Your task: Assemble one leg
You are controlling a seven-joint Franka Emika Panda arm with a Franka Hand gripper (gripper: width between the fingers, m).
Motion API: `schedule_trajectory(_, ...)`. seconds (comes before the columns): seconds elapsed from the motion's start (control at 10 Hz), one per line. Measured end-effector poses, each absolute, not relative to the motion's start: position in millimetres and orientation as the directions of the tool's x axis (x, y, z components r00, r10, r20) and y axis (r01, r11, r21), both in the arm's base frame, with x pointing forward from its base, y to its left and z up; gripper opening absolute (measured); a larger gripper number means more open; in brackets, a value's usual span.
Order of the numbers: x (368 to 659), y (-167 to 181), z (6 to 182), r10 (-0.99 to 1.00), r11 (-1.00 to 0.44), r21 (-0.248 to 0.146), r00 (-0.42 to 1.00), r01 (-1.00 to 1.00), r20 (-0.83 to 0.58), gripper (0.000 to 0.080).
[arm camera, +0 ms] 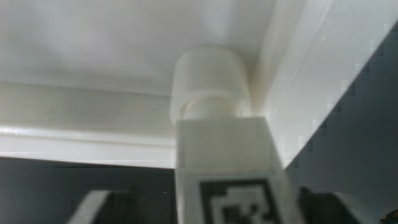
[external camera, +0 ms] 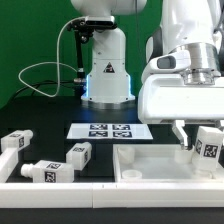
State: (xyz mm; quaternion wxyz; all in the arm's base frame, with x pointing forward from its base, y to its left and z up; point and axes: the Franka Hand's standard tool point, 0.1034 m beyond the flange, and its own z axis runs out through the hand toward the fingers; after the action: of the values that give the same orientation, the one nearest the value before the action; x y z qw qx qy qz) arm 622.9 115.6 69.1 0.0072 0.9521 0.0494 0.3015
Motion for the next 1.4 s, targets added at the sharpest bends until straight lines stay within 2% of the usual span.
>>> schedule_trajectory(0.1,622.8,115.6,69.0,0.099,-0.995,0.044,0.813,0.09,0.573,0.0544)
schedule_trajectory(0.2,622.7,115.6,68.9,0.1,-0.995,0.044,0.814,0.091,0.573,0.0628)
schedule_trajectory(0.3,622.2,115.4,68.5,0.093,-0.995,0.04,0.82,0.086,0.565,0.0643)
schedule_trajectory(0.5,625.0,114.8,83.9,0.042,-0.999,-0.003,0.871,0.05,0.49,0.0648)
schedule_trajectory(0.9,631.6,112.8,81.1,-0.013,-0.999,-0.043,0.987,-0.006,0.158,0.0649)
schedule_trajectory(1.1,631.8,119.2,77.8,-0.038,-0.998,-0.048,0.996,-0.034,0.077,0.0649)
schedule_trajectory(1.4,636.0,119.2,78.7,-0.061,-0.997,-0.049,0.994,-0.057,0.088,0.0637)
